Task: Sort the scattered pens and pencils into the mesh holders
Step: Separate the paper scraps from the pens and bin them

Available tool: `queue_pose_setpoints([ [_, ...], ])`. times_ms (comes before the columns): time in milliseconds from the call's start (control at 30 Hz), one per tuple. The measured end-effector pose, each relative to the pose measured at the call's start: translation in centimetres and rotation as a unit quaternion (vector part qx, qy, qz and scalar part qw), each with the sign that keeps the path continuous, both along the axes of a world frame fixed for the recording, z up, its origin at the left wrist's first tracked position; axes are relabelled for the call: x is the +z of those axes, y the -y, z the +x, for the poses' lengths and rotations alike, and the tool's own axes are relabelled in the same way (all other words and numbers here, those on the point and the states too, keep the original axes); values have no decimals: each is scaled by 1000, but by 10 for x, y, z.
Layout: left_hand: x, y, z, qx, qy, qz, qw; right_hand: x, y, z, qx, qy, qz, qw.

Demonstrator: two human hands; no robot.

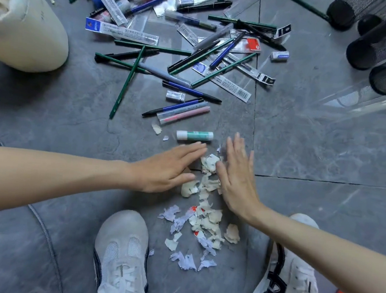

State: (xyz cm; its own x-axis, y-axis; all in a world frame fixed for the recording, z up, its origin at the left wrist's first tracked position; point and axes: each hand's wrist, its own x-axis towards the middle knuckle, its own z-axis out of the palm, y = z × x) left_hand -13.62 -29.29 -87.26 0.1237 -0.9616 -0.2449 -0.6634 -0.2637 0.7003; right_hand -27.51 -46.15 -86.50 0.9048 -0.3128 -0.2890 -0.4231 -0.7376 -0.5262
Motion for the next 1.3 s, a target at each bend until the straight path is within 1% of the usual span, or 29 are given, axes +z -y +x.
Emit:
queue_pose_setpoints([
  [33,-1,-7,5,-13,29,5,999,-1,8,3,13,-22,-22,999],
  [100,-2,-15,14,-10,61,11,998,-2,16,6,73,-57,-52,994],
  [167,3,-16,23,12,83,6,996,-1,14,11,123,-50,-76,988],
  [233,5,-18,30,37,140,-35,989,2,5,21,137,-25,-92,986],
  [267,5,-21,31,64,167,-48,983,4,0,26,146,-9,-96,985],
  [333,1,-32,31,147,194,-31,969,5,-7,38,180,24,-91,979],
  [367,-2,-37,30,178,192,-10,965,6,-10,43,198,28,-76,977],
  [400,-5,-42,27,188,176,12,966,6,-11,47,210,18,-55,976],
  [433,-6,-44,24,171,150,29,973,5,-11,50,219,6,-35,975],
  [467,-6,-45,20,132,119,39,983,4,-9,51,225,1,-25,974],
  [533,-1,-39,10,38,55,55,996,0,-3,54,240,4,-40,970],
  [600,3,-29,2,-26,25,64,997,2,6,50,281,13,-71,957],
  [667,2,-24,2,-47,47,22,998,7,11,36,361,50,-97,926],
  [733,-4,-26,9,-59,80,-5,995,12,4,12,447,114,-97,882],
  [767,-7,-29,14,-66,92,0,994,13,-3,-1,498,144,-93,850],
  [833,-10,-36,22,-87,111,17,990,13,-23,-23,614,174,-99,764],
  [867,-10,-39,25,-94,119,24,988,11,-33,-32,660,186,-103,721],
  [900,-9,-41,26,-99,123,29,987,10,-44,-39,696,192,-100,685],
  [967,-7,-43,24,-99,123,37,987,1,-63,-50,748,186,-93,630],
  [1000,-7,-44,23,-94,122,42,987,-6,-70,-53,762,178,-101,614],
  [1033,-7,-45,21,-90,120,47,988,-12,-75,-54,765,165,-114,612],
  [1100,-7,-47,17,-83,122,54,988,-23,-78,-53,744,133,-139,639],
  [1167,-7,-48,13,-78,123,57,988,-31,-74,-46,730,116,-157,655],
  [1233,-7,-47,10,-81,123,55,988,-31,-63,-38,714,114,-172,669],
  [1300,-5,-47,7,-85,122,56,987,-31,-50,-33,682,135,-178,696],
])
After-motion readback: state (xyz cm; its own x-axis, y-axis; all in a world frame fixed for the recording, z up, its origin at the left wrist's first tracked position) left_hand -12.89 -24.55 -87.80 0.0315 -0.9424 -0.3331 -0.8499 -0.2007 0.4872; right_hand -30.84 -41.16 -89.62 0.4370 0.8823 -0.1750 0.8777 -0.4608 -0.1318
